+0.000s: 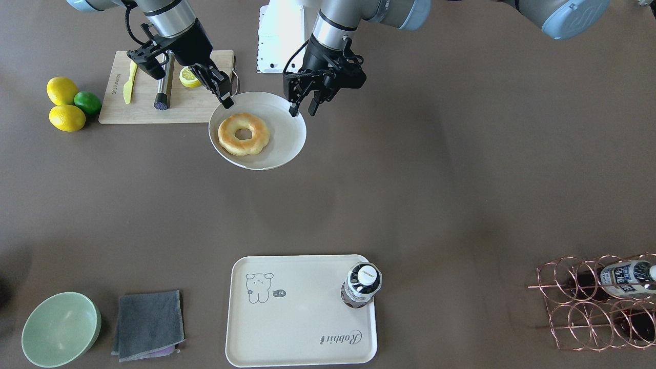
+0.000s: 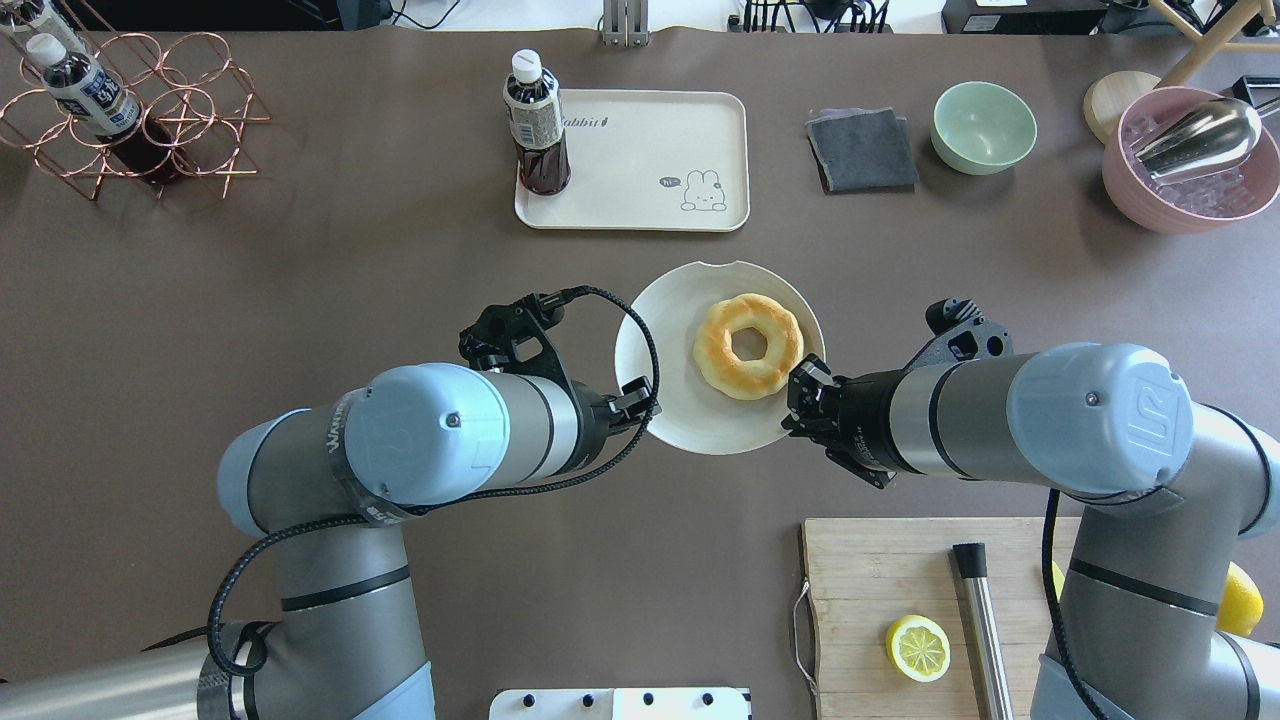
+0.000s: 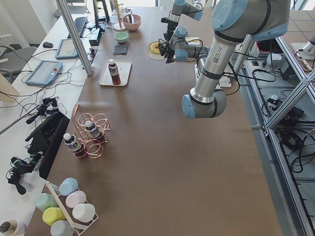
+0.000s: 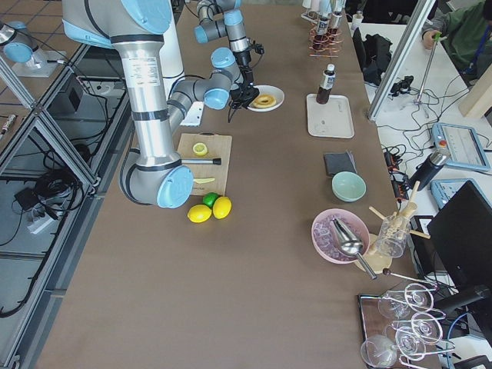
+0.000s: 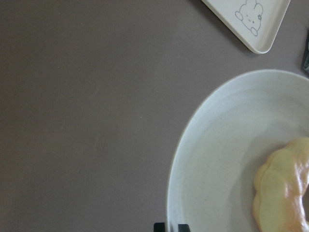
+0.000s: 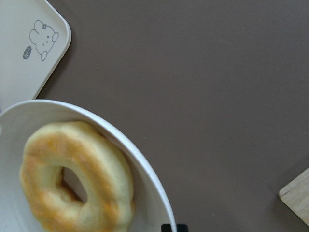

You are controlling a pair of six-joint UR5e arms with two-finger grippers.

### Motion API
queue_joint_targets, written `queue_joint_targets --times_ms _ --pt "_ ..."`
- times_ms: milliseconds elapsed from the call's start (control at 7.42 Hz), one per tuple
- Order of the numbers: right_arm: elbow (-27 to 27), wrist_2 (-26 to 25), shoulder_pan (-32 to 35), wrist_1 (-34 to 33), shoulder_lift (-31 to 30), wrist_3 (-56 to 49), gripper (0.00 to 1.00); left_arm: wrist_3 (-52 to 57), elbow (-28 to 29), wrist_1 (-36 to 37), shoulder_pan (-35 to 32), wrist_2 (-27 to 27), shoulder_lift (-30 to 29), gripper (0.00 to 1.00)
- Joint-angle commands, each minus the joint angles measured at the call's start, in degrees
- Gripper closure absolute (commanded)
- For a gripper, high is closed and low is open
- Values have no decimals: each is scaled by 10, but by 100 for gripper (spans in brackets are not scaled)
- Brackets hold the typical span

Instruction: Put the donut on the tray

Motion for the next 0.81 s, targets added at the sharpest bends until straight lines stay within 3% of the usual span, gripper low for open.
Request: queue_joint_targets --times_ms 0,270,674 --pt "-2 0 2 0 0 0 100 94 -16 -1 -75 -113 43 2" --pt "-7 -2 10 1 5 28 100 217 -48 -13 -167 -231 116 2" --pt "-101 2 72 -2 70 40 100 397 -41 -81 -312 -405 248 2"
